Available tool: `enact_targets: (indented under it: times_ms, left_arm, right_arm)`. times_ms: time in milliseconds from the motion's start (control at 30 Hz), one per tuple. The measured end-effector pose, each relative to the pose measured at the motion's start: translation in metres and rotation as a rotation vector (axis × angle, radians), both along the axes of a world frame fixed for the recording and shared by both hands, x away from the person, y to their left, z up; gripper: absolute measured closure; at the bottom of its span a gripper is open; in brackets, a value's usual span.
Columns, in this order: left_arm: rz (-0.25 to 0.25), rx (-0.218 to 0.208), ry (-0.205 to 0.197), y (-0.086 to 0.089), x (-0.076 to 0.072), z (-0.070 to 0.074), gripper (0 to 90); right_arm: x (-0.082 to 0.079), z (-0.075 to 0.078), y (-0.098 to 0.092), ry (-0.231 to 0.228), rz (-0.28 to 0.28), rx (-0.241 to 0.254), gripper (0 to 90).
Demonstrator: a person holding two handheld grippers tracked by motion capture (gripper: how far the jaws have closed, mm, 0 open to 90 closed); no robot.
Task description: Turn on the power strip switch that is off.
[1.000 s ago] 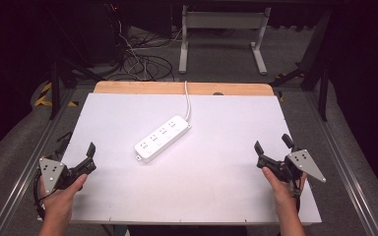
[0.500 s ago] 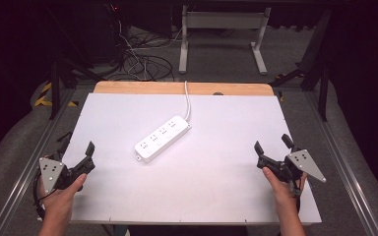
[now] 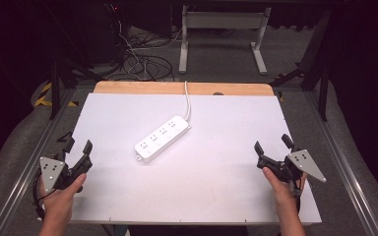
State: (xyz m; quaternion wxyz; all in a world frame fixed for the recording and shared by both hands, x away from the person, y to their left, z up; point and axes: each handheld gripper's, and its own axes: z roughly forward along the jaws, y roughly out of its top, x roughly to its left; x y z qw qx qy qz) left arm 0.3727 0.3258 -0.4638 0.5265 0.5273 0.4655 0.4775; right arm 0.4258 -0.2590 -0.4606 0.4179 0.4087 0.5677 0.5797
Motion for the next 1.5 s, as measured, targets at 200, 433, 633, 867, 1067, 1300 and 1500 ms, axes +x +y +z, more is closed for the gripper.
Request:
enact_targets:
  times_ms: [200, 433, 633, 867, 1067, 1300, 1500]
  left_arm:
    - [-0.007, -0.002, 0.022, 0.002, -0.001, 0.001, 61.1]
    - [-0.042, -0.003, 0.053, 0.002, -0.001, 0.002, 73.7]
    - [-0.062, -0.018, 0.079, 0.004, -0.002, 0.003, 87.0]
    - [-0.092, -0.033, 0.093, 0.006, -0.004, 0.007, 90.0]
    - [-0.082, -0.018, 0.096, 0.005, -0.005, 0.009, 90.0]
    - [-0.086, -0.021, 0.068, -0.003, -0.002, 0.021, 90.0]
    - [-0.107, 0.024, 0.084, -0.013, 0.005, 0.026, 90.0]
  right_arm:
    - [0.000, 0.000, 0.001, 0.000, 0.003, 0.000, 5.3]
    - [0.000, 0.000, 0.000, 0.003, 0.004, 0.002, 5.4]
    - [0.000, 0.000, 0.001, 0.007, 0.006, 0.004, 5.6]
    - [0.001, 0.000, 0.001, 0.008, 0.017, 0.004, 6.1]
    - [0.000, 0.000, 0.002, 0.011, 0.021, 0.001, 6.7]
    - [0.001, -0.003, 0.002, 0.022, 0.030, -0.007, 7.0]
    - [0.001, -0.003, 0.001, 0.023, 0.031, -0.011, 7.1]
